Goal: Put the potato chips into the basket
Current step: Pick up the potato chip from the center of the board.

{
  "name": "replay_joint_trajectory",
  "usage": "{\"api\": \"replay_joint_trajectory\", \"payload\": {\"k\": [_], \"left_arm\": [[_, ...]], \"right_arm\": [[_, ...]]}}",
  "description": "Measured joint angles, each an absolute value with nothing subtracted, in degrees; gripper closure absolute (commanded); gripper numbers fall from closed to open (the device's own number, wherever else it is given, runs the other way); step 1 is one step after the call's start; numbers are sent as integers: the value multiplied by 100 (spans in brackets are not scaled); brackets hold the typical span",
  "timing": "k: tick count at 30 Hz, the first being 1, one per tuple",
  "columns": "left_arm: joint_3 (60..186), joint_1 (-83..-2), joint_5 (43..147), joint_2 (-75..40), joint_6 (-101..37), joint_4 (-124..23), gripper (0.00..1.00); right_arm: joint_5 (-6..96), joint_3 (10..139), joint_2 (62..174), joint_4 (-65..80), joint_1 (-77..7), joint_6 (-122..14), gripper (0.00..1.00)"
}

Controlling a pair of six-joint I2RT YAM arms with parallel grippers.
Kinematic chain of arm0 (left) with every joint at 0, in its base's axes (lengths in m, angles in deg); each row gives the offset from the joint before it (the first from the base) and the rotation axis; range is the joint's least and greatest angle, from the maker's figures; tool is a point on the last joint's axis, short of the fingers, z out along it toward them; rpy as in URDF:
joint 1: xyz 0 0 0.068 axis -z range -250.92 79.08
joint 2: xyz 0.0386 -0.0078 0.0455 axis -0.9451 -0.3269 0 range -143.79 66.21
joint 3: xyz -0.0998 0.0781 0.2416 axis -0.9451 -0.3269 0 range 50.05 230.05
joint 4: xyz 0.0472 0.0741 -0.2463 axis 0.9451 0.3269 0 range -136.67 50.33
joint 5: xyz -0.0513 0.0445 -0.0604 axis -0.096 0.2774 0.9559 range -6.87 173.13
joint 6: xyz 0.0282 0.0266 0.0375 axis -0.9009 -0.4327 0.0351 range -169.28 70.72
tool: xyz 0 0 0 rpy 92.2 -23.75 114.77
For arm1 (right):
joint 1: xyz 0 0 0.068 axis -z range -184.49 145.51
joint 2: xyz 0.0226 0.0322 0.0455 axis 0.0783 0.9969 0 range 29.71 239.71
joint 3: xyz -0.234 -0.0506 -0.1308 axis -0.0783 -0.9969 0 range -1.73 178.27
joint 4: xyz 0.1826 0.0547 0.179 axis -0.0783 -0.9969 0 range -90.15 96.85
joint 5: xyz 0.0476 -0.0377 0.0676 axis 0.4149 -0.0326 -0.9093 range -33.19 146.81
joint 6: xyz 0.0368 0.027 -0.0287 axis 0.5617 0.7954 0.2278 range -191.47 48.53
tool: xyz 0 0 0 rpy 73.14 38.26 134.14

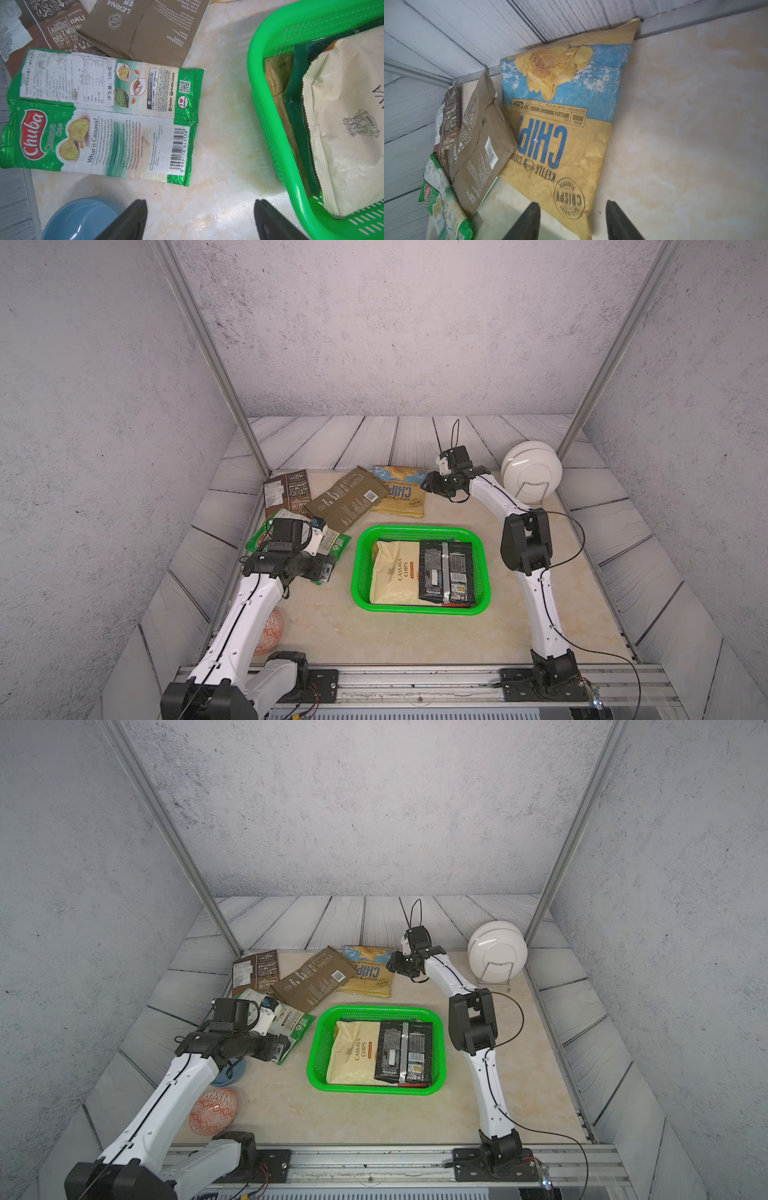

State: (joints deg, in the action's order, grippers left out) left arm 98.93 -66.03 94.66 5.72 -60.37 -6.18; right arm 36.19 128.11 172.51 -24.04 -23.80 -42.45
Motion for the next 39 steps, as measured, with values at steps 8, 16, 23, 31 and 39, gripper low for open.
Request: {"api": "replay_joint_trajectory", "payload": {"k": [8,16,23,31,39], "left_arm": [[9893,-6603,9498,509,-6039,-618,13],[9893,-6603,9503,509,-6037,-618,13],[9893,-6603,9503,511,-6039,-618,13],[9893,-6603,9520,526,-6039,-618,13],[9893,-6603,9523,544,-6039,-618,13]], "right_arm": [[3495,13755,18208,-2551,-2380,-4040,44],[3492,13877,18381,-2503,-2382,-3738,44],[3276,14015,18606,-2127,-2382,-3312,45],[3206,14028,18641,-1904,-2382,-2973,77],[3123,13676,18615,-1322,-2380,-2766,100]]}}
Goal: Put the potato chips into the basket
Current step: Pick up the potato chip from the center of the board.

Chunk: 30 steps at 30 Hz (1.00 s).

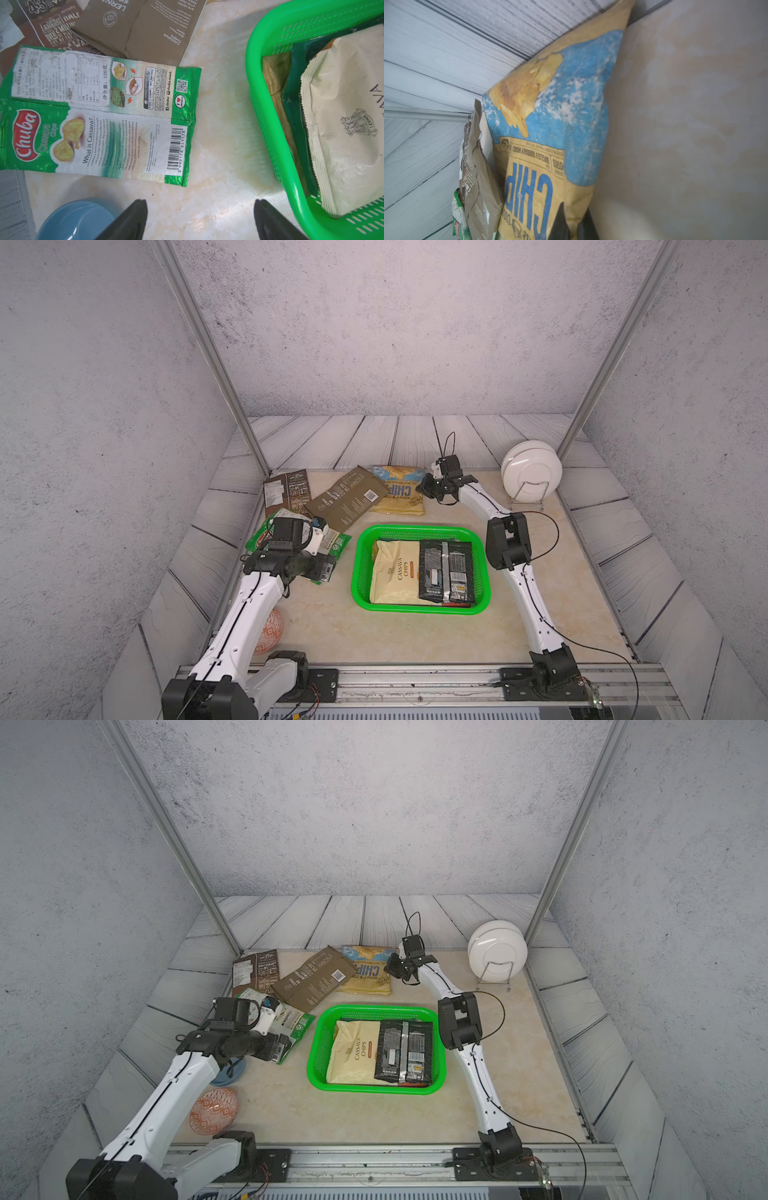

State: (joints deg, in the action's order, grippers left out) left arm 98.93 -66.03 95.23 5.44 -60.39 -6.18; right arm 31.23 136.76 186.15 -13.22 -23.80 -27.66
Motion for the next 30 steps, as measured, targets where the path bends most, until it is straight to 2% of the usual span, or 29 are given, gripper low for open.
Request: {"api": "replay_joint_trajectory", "payload": {"k": [11,30], "left_arm": [[9893,-6603,9538,566,-6039,-618,13],[9893,-6603,9601,896,-6041,-618,13]], "right_arm": [[3224,11908,17404,-612,-2328,-2752,100],[3726,9482,13706,168,-2083,-2160,100]]}}
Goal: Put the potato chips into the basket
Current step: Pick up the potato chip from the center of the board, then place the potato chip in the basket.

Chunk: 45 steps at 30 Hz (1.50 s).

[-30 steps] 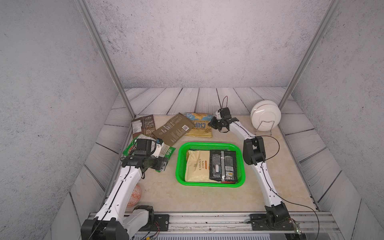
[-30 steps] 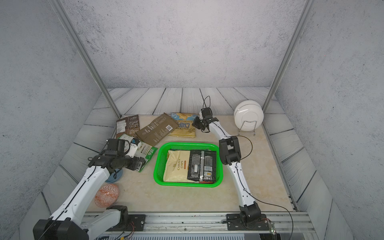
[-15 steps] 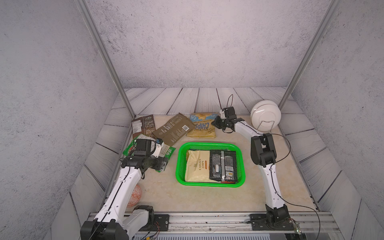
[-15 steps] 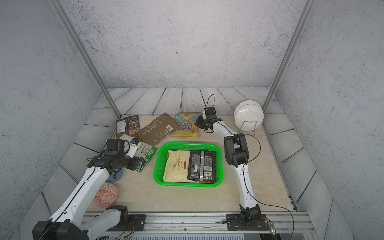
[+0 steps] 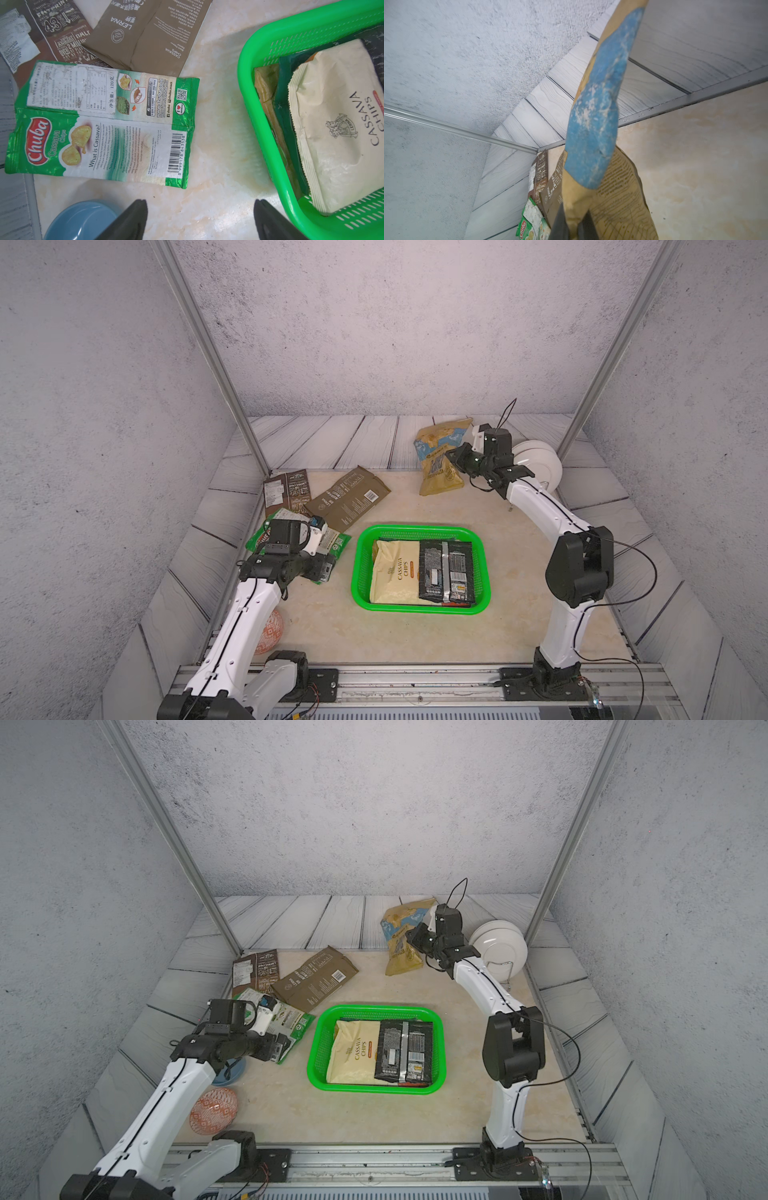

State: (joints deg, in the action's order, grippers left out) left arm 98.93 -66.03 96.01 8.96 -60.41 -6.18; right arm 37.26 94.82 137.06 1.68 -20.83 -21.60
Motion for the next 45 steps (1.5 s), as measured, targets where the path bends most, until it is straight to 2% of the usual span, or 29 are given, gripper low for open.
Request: {"api": "replay_joint_trajectory", "payload": {"k": [7,13,18,24,33,45], "left_arm": [[9904,-6603,9710,1049,-6083,-611,13],[10180,-6603,9888,1046,-6212,-421,14],[10413,-6603,9986,1095,-6256,-310,13],[10407,-6603,10270,1315,-6227,-168,13],[10263,-6603,10384,1361,-6166,-168,13],[10217,-6603,10574,1263,-6166,-172,13]], "right_arm": [[3700,8466,12657,324,-2131,-1920,100],[2653,8214,11809,-125,-2129,-2486,100],[1768,8214,11146,-1263,-2144,-3428,100],[1208,8273,10757,-3034,-2162,-4774,100],[1217,8636,10655,-5134,-2208,-6479,100],[2063,8638,10416,-6137,-3045,-7627,100]]}}
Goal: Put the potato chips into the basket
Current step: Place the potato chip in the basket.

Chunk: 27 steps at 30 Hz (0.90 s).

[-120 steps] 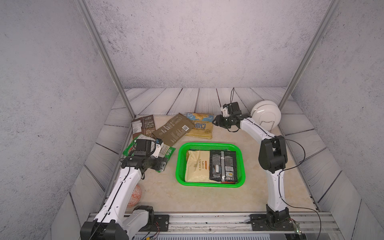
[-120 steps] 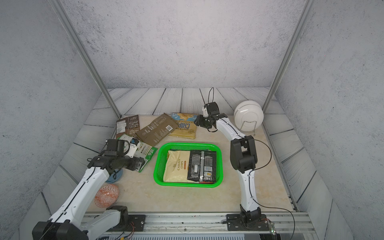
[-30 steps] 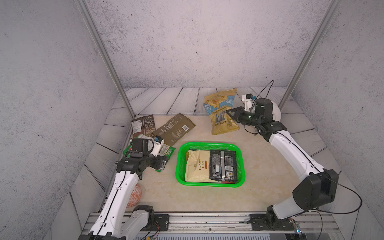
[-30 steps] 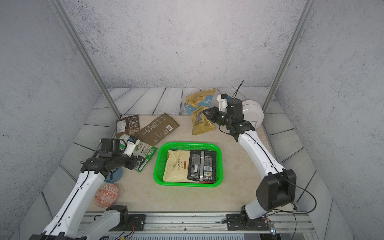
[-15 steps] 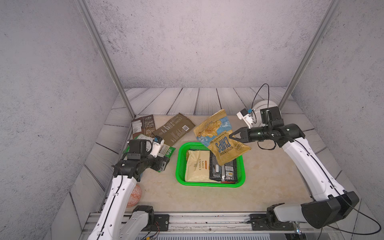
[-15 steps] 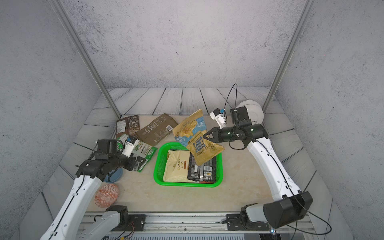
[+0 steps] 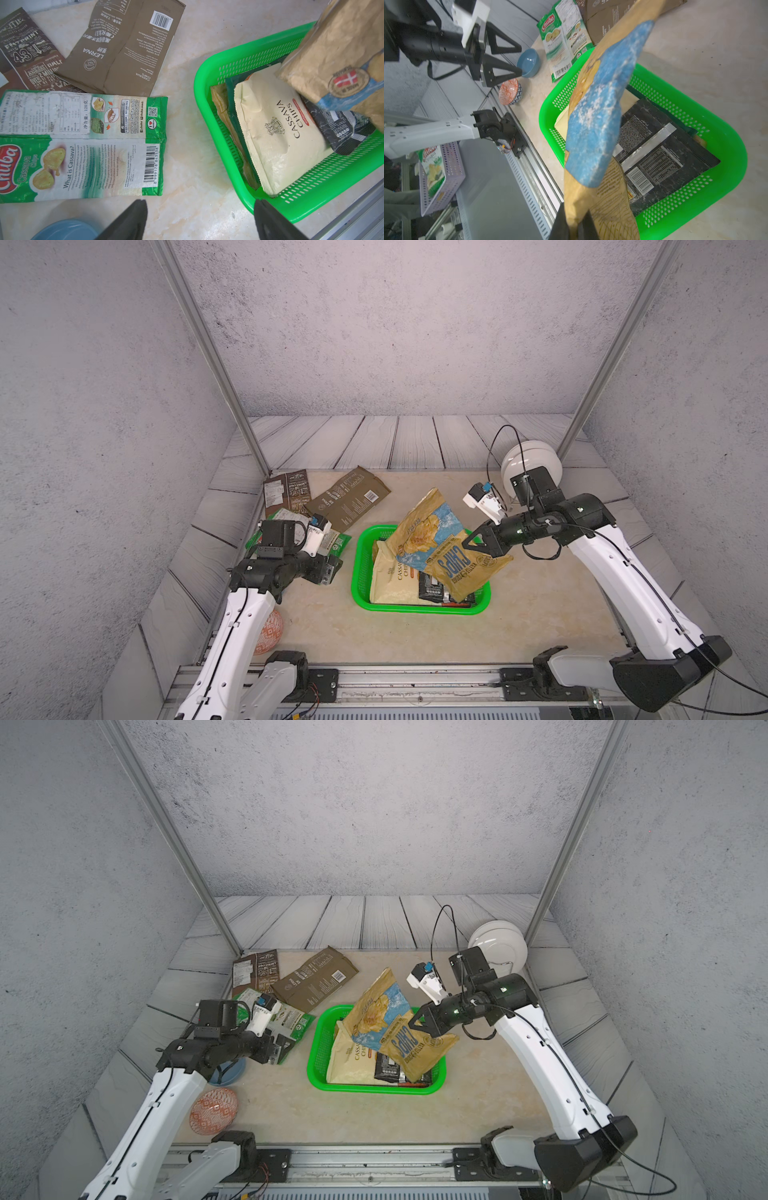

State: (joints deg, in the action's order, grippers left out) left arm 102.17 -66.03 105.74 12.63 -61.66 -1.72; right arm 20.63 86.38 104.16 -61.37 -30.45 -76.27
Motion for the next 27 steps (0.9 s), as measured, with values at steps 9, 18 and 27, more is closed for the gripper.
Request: {"api": "replay_joint_trajectory", "payload": {"k": [9,18,27], "left_arm": [[10212,-6603,10611,1265,-6168,-177,13],[10186,-6603,10613,1265,-6168,-183,13],[10184,-6603,10613,1265,-6168,-183,13]], "right_arm": [[2513,8750,10554,-6293,-3803,-8138,100],[2550,8837,10788,-6338,-4181,-8378,100],[2710,9058,11214,-6428,-4516,-8514,96]]}}
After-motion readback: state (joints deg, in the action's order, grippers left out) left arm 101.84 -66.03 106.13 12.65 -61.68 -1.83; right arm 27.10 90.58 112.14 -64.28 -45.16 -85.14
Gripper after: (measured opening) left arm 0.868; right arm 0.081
